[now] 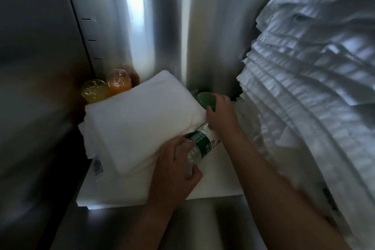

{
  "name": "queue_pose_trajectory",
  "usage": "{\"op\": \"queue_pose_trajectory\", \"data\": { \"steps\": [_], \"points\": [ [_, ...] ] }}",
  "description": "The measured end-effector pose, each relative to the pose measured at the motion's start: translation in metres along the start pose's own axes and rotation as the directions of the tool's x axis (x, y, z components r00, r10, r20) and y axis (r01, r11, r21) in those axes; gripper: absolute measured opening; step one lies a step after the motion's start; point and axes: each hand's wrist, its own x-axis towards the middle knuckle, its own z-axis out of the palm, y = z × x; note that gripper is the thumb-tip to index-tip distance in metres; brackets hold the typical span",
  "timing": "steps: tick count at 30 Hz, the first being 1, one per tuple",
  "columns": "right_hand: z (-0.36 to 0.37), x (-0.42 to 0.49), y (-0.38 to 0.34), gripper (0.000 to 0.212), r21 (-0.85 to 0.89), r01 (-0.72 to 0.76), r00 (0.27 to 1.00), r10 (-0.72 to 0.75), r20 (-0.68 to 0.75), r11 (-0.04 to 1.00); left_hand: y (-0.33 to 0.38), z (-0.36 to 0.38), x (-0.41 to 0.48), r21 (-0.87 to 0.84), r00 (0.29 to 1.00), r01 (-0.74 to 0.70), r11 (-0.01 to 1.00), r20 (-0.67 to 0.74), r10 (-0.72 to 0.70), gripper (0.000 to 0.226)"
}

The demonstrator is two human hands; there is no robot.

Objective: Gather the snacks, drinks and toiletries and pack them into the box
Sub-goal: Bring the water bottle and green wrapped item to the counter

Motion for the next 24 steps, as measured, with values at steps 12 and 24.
{"op": "queue_pose_trajectory", "data": {
  "steps": [12,24],
  "points": [
    [0.017,0.050,0.013,0.067,-0.075,-0.020,0.991,0.029,0.132,0.997,-0.005,0.003,0.004,0.008,1.000,0.004,1.000,-0.008,-0.004,0.048],
    [0.006,0.022,0.003,0.069,-0.130,0.160,0.956,-0.187,-0.228,0.978,-0.005,0.002,0.001,0.028,1.000,-0.012,1.000,0.023,0.012,0.050]
  ]
}}
